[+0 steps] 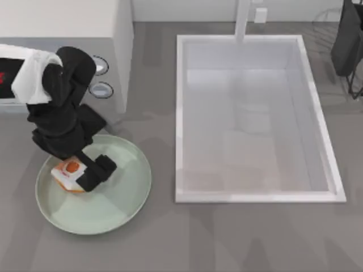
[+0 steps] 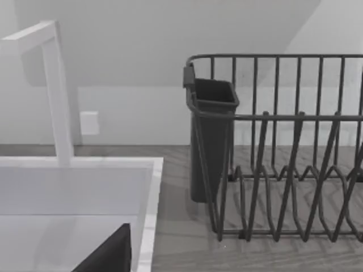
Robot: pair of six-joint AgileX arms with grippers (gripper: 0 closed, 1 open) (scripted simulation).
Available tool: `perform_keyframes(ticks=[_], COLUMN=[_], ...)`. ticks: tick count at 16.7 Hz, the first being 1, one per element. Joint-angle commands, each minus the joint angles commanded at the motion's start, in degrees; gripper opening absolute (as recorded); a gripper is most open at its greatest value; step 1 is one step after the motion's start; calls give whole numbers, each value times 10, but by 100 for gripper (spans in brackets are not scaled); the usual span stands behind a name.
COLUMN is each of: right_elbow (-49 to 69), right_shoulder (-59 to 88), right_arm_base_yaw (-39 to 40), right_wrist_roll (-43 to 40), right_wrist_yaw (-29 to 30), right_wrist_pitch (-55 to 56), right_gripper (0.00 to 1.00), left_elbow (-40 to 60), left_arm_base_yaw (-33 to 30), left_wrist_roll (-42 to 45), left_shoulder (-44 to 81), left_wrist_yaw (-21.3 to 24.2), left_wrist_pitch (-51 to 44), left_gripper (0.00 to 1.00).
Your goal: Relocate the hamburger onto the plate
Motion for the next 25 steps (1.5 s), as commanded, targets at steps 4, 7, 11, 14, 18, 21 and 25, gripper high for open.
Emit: perform_keyframes(ticks=[4,7,11,14,18,21,25], right_elbow=[0,0,0,0,0,0,0], right_shoulder=[0,0,0,0,0,0,0], right_arm_base_yaw=[0,0,0,0,0,0,0], right_wrist_roll=[0,0,0,0,0,0,0], right_wrist_yaw=[0,0,0,0,0,0,0], right_wrist_pitch=[0,0,0,0,0,0,0], right_gripper=[100,100,100,100,100,100,100], left_elbow=[0,0,7,1,-1,48,138], left_arm_base_yaw=[0,0,-9,-15,-50,-53,-19], left_wrist_roll=[0,0,-2,11,51,38,-3], left_shoulder=[0,0,-35,-49,-67,-76,-102], left_wrist_yaw=[0,0,6,-3,-10,0,6], left_wrist_pitch=[0,0,1,-2,-50,-127,-205], left_gripper=[0,0,0,0,0,0,0])
